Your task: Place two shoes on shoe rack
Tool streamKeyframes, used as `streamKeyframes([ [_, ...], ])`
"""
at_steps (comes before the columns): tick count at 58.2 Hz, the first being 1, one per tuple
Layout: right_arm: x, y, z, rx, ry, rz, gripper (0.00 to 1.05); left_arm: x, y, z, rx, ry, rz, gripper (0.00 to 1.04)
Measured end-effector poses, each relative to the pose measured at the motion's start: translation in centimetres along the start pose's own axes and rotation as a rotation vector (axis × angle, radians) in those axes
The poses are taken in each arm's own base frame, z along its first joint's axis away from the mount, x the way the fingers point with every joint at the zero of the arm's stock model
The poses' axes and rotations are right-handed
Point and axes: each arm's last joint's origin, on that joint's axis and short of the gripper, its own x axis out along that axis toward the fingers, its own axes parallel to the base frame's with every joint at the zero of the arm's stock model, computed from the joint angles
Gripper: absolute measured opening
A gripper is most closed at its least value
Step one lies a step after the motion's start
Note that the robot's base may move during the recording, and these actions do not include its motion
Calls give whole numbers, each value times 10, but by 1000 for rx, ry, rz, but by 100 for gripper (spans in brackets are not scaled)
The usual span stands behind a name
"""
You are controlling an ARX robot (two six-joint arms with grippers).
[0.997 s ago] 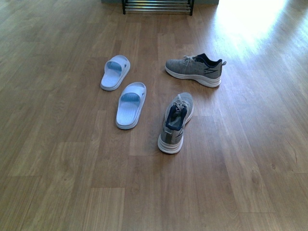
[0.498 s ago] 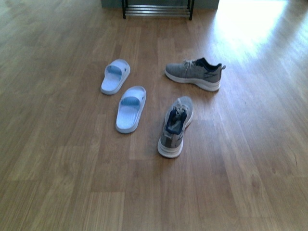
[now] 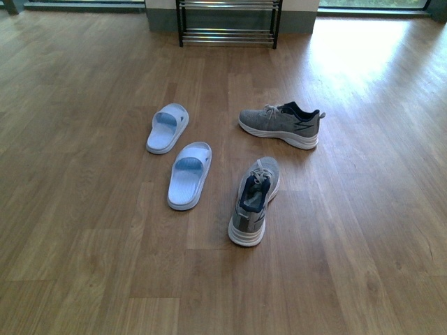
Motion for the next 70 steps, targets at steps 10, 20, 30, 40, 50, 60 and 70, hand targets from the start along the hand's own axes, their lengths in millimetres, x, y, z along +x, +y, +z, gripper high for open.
streamKeyframes([
  [10,0,0,0,0,0,0,95,0,0,0,0,0,0,95],
  [20,0,0,0,0,0,0,95,0,0,0,0,0,0,95],
  [30,0,0,0,0,0,0,95,0,0,0,0,0,0,95],
  [40,0,0,0,0,0,0,95,0,0,0,0,0,0,95],
  [50,0,0,0,0,0,4,95,0,0,0,0,0,3,95],
  [60,0,0,0,0,0,4,95,0,0,0,0,0,3,95],
  [70,0,0,0,0,0,2,95,0,0,0,0,0,2,95],
])
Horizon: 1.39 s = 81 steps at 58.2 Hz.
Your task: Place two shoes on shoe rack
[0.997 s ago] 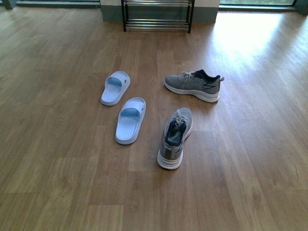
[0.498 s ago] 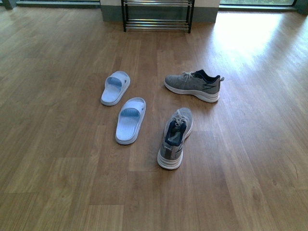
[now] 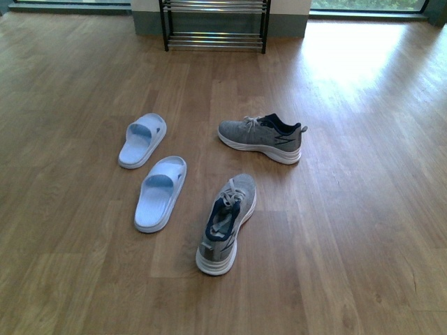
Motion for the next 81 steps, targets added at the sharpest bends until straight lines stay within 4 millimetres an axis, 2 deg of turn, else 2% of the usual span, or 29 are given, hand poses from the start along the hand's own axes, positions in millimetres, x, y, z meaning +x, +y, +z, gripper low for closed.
streamKeyframes([
  [81,0,0,0,0,1,-1,95,0,0,0,0,0,0,95],
])
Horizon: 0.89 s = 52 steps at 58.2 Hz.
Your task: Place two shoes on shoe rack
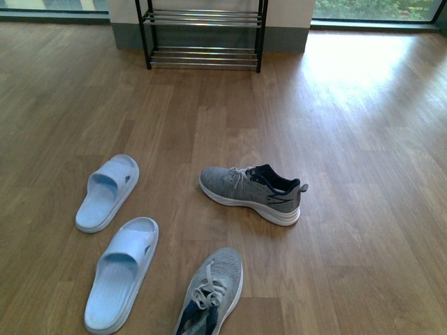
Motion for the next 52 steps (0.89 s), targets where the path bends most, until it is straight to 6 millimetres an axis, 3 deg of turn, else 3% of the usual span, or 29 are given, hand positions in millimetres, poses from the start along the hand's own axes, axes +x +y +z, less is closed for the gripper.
streamKeyframes([
  [25,0,0,0,0,0,-2,95,0,0,0,0,0,-2,95],
  [29,0,0,0,0,0,-2,95,1,-1,0,-102,181,101,95],
  [32,0,0,0,0,0,-2,95,12,-5,7,-218,408,199,95],
  [40,0,0,0,0,0,-2,95,65,-29,14,-280,633,161,95],
  [44,0,0,0,0,0,-2,95,86,-41,6,-240,726,115,95],
  [52,0,0,0,0,0,-2,95,118,-61,-33,-85,932,27,95],
])
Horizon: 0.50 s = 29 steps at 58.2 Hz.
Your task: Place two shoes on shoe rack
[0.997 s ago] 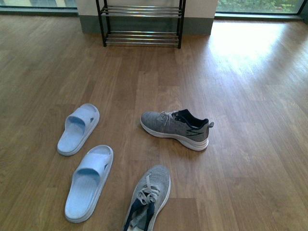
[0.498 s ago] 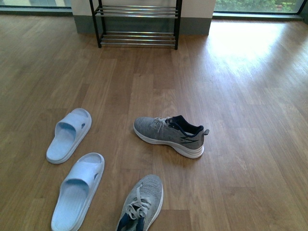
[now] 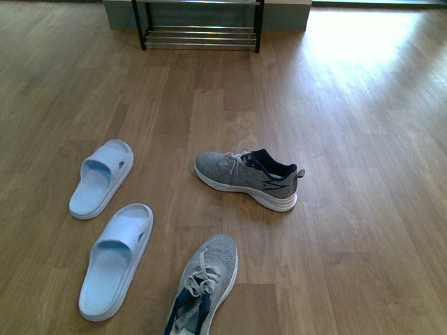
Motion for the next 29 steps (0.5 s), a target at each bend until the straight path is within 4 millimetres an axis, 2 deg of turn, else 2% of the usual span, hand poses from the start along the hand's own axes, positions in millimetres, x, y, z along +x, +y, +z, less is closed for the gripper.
streamKeyframes([
  [15,0,0,0,0,0,0,95,91,-27,-13,316,221,-13,95],
  [29,0,0,0,0,0,0,95,183,-53,-31,395,401,-194,95],
])
